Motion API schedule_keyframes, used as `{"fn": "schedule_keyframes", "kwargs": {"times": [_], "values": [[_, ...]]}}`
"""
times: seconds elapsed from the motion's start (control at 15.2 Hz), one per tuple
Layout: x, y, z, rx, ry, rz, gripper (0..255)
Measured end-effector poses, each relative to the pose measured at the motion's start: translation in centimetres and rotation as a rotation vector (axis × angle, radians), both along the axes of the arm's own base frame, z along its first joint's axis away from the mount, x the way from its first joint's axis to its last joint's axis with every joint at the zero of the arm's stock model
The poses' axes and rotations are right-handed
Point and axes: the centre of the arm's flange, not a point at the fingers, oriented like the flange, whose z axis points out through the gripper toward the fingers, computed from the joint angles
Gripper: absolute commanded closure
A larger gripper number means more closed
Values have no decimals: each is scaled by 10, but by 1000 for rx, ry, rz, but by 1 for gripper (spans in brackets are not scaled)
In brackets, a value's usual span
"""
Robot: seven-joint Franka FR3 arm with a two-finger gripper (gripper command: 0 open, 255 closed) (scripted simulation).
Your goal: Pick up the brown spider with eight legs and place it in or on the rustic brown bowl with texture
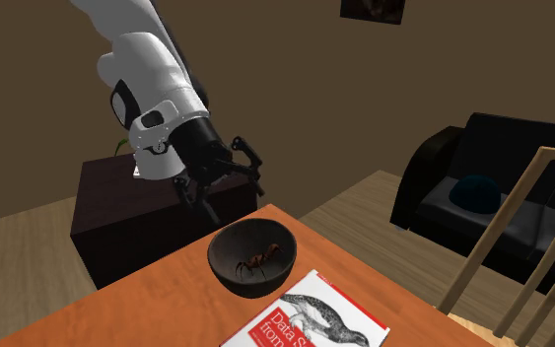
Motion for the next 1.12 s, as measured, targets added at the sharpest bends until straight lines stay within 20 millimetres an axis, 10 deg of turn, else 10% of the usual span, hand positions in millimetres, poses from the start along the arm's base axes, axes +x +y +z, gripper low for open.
{"fn": "schedule_keyframes", "kwargs": {"times": [0.79, 0.86, 1.12], "values": [[18, 5, -24, 10, -26, -6, 0], [18, 5, -24, 10, -26, -6, 255], [18, 5, -24, 10, -26, -6, 255]]}}
